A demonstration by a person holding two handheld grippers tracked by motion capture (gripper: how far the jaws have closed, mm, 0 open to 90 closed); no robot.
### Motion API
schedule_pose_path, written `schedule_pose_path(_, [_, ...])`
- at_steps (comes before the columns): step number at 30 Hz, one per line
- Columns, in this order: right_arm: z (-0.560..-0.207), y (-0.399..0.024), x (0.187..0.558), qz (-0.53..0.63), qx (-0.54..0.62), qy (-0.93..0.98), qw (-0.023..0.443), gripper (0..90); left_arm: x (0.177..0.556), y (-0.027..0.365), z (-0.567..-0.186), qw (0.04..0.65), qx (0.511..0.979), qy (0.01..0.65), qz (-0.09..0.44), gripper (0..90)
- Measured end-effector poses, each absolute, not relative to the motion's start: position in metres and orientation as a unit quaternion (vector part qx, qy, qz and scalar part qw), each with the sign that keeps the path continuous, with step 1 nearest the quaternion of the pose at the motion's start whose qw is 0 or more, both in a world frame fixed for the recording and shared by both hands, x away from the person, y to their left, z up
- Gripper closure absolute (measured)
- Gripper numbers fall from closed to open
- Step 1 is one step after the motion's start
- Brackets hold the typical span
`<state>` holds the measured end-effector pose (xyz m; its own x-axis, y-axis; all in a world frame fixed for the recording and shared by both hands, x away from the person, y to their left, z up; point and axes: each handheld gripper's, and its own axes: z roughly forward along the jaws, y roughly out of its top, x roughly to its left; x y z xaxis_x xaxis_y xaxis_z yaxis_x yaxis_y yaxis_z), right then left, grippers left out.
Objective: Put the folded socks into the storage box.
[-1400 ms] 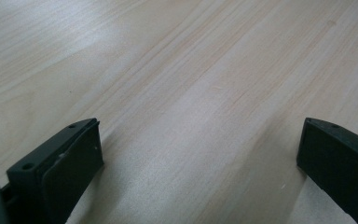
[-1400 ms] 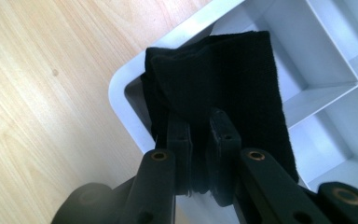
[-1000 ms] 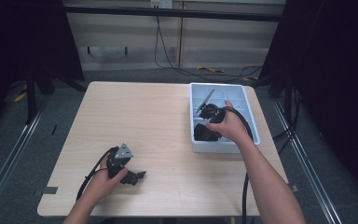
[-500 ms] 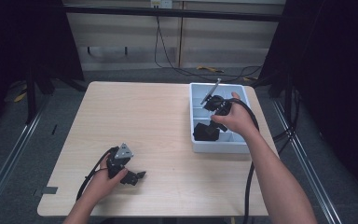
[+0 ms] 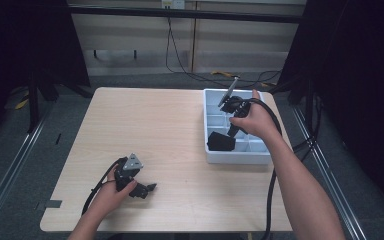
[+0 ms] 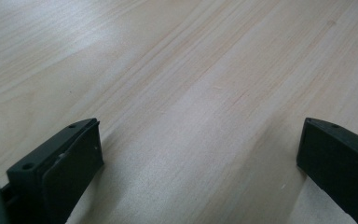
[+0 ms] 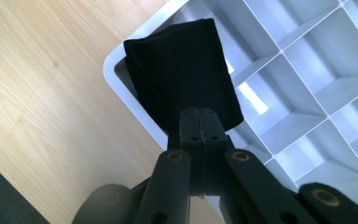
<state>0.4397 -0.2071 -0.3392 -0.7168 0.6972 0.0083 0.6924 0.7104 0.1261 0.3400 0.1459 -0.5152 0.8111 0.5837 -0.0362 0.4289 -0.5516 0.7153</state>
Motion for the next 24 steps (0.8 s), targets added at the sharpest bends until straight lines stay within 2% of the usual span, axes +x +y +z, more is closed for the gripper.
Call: schedule_pose_path(24, [-0.374, -0.194, 0.456, 0.073, 0.385, 0.920, 0.009, 90.0, 0.340, 0.146, -0.515, 0.375, 0.875, 0.290, 0.103, 0.0])
